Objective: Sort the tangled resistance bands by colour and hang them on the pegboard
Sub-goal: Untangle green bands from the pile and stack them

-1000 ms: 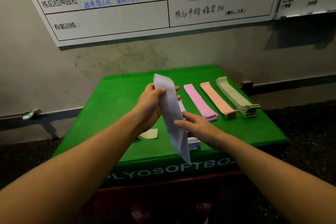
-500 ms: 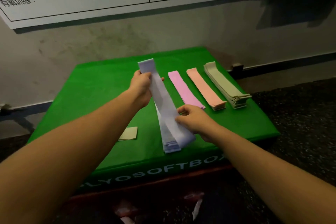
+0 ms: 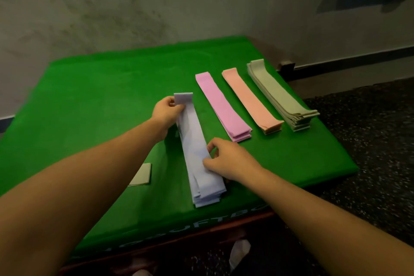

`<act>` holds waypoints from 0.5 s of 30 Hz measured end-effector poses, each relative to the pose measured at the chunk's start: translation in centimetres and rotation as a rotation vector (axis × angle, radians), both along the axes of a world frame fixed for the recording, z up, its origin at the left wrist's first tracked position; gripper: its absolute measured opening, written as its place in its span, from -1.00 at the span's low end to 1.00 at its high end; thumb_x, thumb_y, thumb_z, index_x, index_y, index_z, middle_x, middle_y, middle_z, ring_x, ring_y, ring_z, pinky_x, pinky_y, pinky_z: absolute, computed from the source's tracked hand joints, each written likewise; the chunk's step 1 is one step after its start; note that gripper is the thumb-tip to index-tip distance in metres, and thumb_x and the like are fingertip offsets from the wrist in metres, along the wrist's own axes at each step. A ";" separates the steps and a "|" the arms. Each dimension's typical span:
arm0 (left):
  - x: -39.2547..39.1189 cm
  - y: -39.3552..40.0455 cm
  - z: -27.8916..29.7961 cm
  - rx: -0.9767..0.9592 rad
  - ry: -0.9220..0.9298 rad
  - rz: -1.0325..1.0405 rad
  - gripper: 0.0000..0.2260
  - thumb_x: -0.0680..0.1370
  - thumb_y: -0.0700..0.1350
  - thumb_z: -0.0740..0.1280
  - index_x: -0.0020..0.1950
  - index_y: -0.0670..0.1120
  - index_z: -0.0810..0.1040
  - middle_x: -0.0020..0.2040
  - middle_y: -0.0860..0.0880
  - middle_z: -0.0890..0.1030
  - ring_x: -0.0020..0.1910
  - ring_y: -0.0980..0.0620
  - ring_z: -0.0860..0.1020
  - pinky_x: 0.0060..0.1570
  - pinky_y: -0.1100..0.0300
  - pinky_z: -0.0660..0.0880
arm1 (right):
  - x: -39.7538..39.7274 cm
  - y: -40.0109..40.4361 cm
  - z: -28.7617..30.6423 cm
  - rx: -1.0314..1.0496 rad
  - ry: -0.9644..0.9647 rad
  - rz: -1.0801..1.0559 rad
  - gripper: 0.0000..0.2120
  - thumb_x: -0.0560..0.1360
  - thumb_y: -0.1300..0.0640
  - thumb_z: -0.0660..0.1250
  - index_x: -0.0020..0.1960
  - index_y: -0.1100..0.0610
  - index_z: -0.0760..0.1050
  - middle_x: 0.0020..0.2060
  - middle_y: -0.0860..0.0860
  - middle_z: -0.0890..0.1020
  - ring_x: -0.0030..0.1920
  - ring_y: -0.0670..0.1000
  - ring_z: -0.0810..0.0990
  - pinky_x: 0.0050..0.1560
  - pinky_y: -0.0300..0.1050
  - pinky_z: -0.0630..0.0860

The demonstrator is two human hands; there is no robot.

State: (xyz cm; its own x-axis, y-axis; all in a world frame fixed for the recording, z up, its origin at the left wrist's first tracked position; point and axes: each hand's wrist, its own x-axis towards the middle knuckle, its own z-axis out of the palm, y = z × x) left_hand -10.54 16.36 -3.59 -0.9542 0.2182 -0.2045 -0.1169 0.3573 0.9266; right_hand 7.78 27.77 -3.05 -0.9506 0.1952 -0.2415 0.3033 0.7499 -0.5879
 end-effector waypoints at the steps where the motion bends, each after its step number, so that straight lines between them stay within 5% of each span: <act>1: -0.2 0.0 -0.4 -0.033 0.017 -0.015 -0.79 0.59 -0.22 0.34 0.22 -0.16 0.52 0.10 -0.09 0.59 -0.02 0.02 0.56 -0.06 0.18 0.48 | -0.1 0.0 0.0 -0.011 -0.011 0.005 -0.75 0.46 -0.01 0.37 0.08 0.01 0.41 -0.14 0.01 0.60 -0.14 0.09 0.56 -0.23 -0.11 0.36; 4: -0.5 -0.1 -1.1 -0.108 0.077 -0.018 -0.73 0.56 -0.27 0.36 0.26 -0.18 0.49 0.14 -0.14 0.59 0.01 -0.05 0.58 0.00 0.11 0.55 | -0.2 0.1 -0.2 -0.053 -0.042 -0.005 -0.65 0.45 -0.03 0.38 0.15 0.03 0.35 -0.14 0.05 0.61 -0.30 0.06 0.53 -0.27 -0.09 0.43; 8: -0.2 -1.2 -0.8 -0.139 0.143 0.037 -0.59 0.55 -0.30 0.36 0.38 -0.15 0.38 0.05 -0.15 0.46 -0.29 0.05 0.44 -0.45 0.26 0.42 | 0.0 0.2 0.0 -0.001 -0.026 -0.021 -0.58 0.46 -0.07 0.36 0.24 0.01 0.32 -0.18 0.03 0.60 -0.18 0.09 0.58 -0.20 -0.04 0.48; 15: 2.1 -7.4 1.1 -0.181 0.322 -0.005 -0.75 0.58 -0.21 0.33 0.26 -0.07 0.47 0.14 -0.12 0.50 -0.27 0.04 0.43 -0.37 0.24 0.43 | 0.0 -1.9 2.8 -0.045 0.218 -0.024 -0.80 0.52 -0.02 0.32 0.13 -0.08 0.42 -0.25 -0.02 0.56 -0.20 0.02 0.56 -0.15 -0.02 0.48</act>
State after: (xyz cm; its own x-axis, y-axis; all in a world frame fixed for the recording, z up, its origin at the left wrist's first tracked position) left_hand -8.44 8.92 -2.49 -0.9750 0.2107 0.0705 0.1726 0.5185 0.8375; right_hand 7.83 25.85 -0.26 -0.9765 0.2118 -0.0395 0.1825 0.7157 -0.6741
